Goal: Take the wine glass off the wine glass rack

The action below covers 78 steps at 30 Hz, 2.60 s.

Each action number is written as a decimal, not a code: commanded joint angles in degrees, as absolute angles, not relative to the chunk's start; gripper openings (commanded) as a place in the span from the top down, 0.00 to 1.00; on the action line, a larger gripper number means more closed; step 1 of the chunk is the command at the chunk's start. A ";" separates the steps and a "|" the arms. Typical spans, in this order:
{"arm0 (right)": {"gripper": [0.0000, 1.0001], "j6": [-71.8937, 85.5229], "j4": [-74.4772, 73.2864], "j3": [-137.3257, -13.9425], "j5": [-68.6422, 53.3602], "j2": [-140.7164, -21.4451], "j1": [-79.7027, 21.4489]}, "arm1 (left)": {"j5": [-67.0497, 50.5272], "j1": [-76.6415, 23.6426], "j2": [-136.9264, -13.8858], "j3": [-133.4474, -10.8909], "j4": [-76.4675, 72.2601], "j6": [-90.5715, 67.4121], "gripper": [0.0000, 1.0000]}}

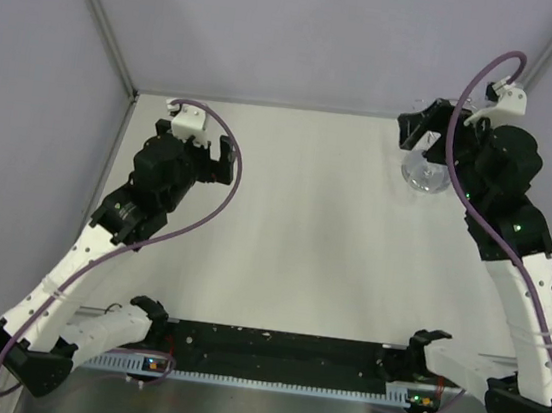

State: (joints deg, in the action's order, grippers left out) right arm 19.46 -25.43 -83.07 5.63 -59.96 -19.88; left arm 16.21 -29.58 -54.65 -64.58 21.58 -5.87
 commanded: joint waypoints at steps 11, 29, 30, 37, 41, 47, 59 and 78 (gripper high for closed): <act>0.01 14.93 -36.89 -91.20 25.70 -67.30 -20.21 | 16.26 -29.71 -54.75 -64.07 19.42 -6.33 0.02; 0.11 7.55 -32.17 -95.27 29.80 -77.68 -11.44 | 13.36 -29.62 -52.12 -61.08 18.55 -9.14 0.02; 0.11 9.12 -32.08 -95.71 27.88 -78.91 -9.60 | 13.10 -29.71 -52.03 -61.17 18.46 -9.40 0.02; 0.09 8.18 -26.12 -98.00 27.24 -87.09 -6.42 | 13.10 -29.71 -51.68 -60.47 18.55 -9.75 0.02; 0.08 5.81 -23.21 -99.31 27.33 -91.04 -5.80 | 13.44 -29.71 -51.07 -60.29 18.54 -9.58 0.02; 0.09 4.04 -20.48 -101.25 28.21 -94.04 -4.75 | 13.97 -29.71 -50.10 -59.41 18.19 -9.23 0.02; 0.15 4.66 -19.34 -103.71 28.57 -97.56 -3.34 | 13.97 -29.71 -48.69 -58.89 17.58 -8.88 0.02; 0.33 7.03 -15.39 -102.13 26.98 -102.22 -1.93 | 12.83 -29.71 -49.22 -58.62 17.58 -8.61 0.03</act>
